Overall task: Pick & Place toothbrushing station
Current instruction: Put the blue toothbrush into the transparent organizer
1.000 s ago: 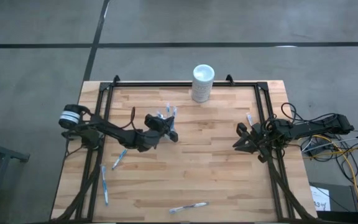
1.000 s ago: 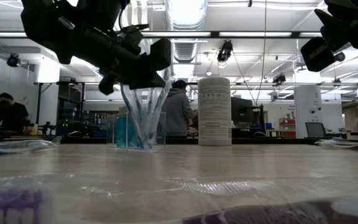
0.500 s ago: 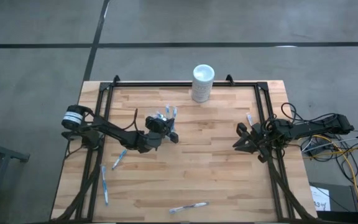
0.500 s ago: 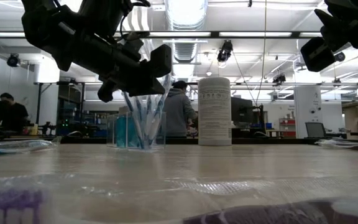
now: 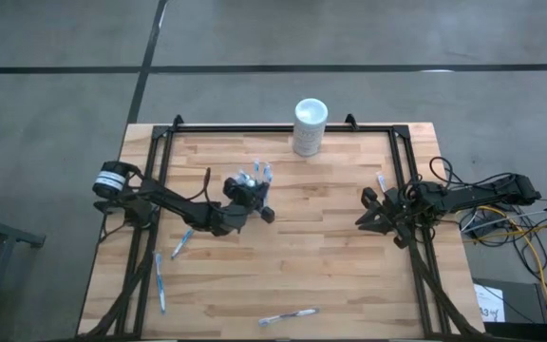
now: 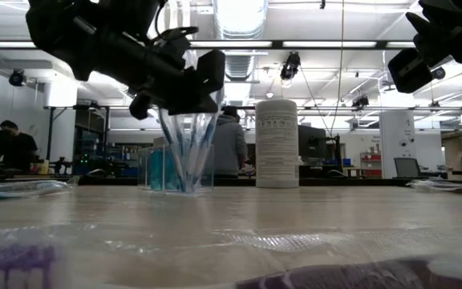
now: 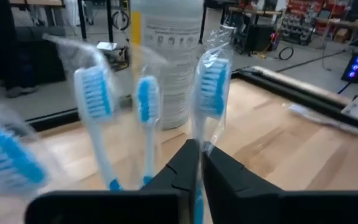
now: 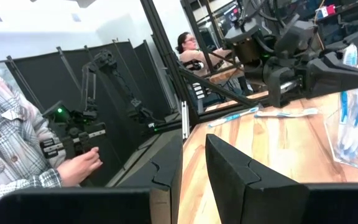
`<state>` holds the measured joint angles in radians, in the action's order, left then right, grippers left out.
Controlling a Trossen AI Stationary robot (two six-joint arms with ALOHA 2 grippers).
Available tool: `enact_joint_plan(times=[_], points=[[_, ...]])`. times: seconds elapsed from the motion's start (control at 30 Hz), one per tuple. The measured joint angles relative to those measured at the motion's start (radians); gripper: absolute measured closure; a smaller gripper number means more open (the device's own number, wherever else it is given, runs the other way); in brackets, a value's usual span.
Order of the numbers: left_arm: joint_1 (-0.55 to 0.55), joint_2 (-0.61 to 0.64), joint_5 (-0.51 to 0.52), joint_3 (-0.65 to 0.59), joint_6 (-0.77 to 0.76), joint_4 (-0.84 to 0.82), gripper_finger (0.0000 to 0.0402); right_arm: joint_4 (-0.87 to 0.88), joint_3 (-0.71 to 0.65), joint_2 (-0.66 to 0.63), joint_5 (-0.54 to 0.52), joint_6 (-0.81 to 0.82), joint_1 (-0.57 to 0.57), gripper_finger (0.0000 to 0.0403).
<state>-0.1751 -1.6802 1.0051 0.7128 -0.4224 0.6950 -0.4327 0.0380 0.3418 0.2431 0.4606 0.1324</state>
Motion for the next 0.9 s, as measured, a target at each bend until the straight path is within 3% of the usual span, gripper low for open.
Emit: enact_joint_plan(times=[0.23,0.5,0.9], points=[[-0.026,0.001,0.083,0.016,-0.005,0.003,0.0343,0.004,0.000,0.000,0.000,0.000,0.000,0.0335],[-0.032,0.001,0.088,0.000,-0.124,-0.035,0.0316,0.011,0.000,0.000,0.000,0.000,0.000,0.0335],[-0.043,0.001,0.088,-0.001,-0.130,-0.055,0.0253,0.011,0.000,0.000,0.000,0.000,0.000,0.0335]])
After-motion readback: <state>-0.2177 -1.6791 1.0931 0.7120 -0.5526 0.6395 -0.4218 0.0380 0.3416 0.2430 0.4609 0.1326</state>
